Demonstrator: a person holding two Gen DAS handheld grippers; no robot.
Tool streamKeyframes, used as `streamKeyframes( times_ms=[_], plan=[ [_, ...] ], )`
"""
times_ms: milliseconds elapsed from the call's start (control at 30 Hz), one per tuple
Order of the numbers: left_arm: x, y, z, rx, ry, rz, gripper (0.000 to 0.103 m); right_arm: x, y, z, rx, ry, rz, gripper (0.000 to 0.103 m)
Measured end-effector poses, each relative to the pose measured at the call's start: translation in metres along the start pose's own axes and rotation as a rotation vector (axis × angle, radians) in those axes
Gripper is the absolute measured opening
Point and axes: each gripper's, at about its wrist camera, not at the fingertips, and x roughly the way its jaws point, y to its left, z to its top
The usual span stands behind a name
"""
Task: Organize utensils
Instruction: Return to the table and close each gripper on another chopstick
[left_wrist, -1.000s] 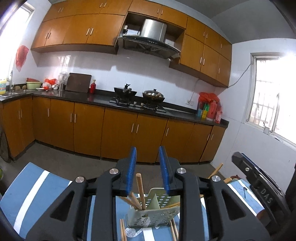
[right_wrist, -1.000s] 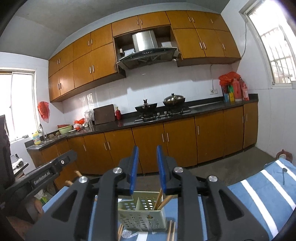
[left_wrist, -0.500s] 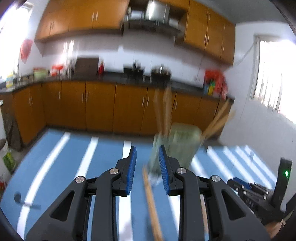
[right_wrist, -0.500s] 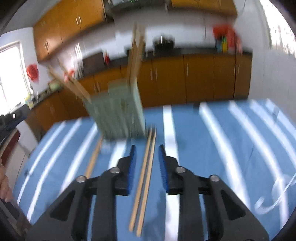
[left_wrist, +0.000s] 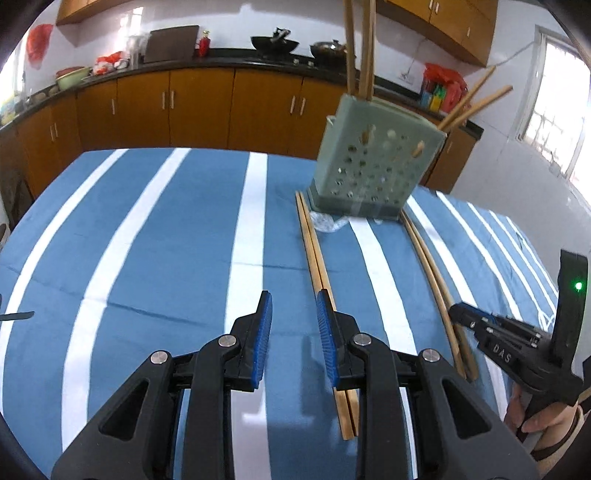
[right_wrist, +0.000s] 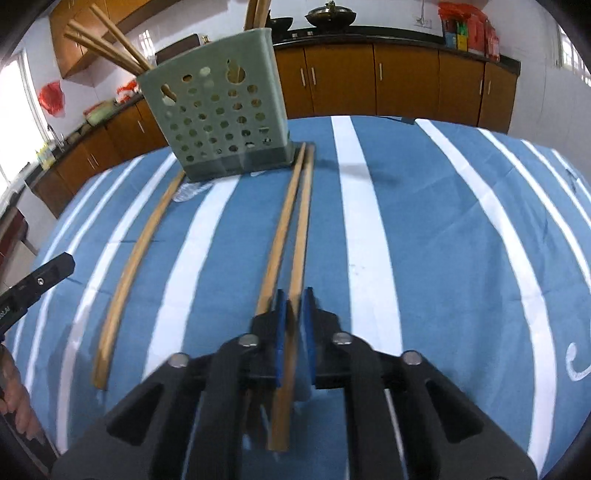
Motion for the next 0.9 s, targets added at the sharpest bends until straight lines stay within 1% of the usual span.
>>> streamKeyframes(
  times_ms=[100,200,300,500,567,633,733,767,800,900],
  plan=[
    [0.007,-0.004,-0.006,0.006,0.028,-0.014,0.024,-0.001,-0.011,0.003,0.040,-0.011,-0.046,0.008],
    [0.014,-0.008,-0.009,0.013,0.055,-0.030,0.020,-0.001,-0.025,0.004,0.087,-0.021,-0.071,0.008],
    [0.020,-0.013,-0.012,0.026,0.076,-0.034,0.018,-0.002,-0.031,0.002,0.092,-0.022,-0.071,0.008],
    [0.030,-0.022,-0.017,0.057,0.112,-0.029,0.015,-0.002,-0.031,0.002,0.087,-0.021,-0.071,0.008],
    [0.032,-0.022,-0.018,0.070,0.110,-0.015,0.015,-0.002,-0.031,0.003,0.091,-0.021,-0.067,0.008],
    [0.033,-0.023,-0.019,0.072,0.117,-0.017,0.015,-0.001,-0.030,0.003,0.093,-0.020,-0.066,0.008],
    [0.035,-0.027,-0.018,0.088,0.116,0.006,0.014,-0.001,-0.028,0.003,0.085,-0.019,-0.071,0.008],
    [0.036,-0.028,-0.018,0.088,0.117,0.008,0.014,-0.001,-0.027,0.003,0.080,-0.019,-0.075,0.009],
    [0.036,-0.029,-0.017,0.084,0.118,0.008,0.014,-0.001,-0.026,0.003,0.072,-0.018,-0.076,0.012],
    [0.039,-0.030,-0.014,0.079,0.115,0.022,0.014,-0.001,-0.019,0.002,0.049,-0.015,-0.068,0.012]
  ],
)
